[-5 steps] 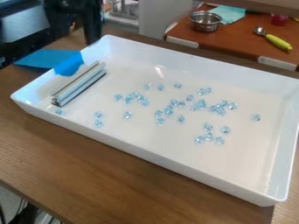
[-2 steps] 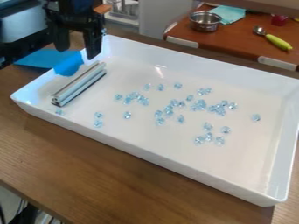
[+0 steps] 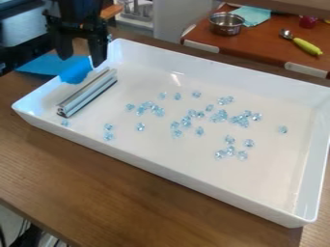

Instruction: Sweep into pile

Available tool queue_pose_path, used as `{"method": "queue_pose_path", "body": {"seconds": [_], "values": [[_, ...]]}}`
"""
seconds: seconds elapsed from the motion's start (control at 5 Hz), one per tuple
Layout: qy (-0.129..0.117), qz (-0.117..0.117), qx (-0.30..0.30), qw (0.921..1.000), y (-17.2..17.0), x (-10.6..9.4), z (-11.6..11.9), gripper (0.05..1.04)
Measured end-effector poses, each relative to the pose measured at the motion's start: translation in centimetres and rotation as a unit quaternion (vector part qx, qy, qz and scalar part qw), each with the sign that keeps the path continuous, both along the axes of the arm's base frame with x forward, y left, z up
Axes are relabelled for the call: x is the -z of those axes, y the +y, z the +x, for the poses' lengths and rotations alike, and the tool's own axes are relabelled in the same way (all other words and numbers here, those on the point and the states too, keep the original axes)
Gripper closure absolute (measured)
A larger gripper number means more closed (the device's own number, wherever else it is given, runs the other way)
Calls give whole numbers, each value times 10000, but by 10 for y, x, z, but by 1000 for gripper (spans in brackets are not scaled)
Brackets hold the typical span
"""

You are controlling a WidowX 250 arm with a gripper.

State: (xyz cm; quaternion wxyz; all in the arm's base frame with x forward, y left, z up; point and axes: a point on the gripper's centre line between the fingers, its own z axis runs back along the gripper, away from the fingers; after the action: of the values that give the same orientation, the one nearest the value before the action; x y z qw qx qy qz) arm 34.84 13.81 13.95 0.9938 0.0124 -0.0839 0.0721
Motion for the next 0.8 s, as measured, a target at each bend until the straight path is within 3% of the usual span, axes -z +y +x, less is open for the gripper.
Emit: {"method": "queue_pose_path", "body": {"seconds": [0.8], "values": [[171,132,-54,9998,-1,38,-13,83]]}}
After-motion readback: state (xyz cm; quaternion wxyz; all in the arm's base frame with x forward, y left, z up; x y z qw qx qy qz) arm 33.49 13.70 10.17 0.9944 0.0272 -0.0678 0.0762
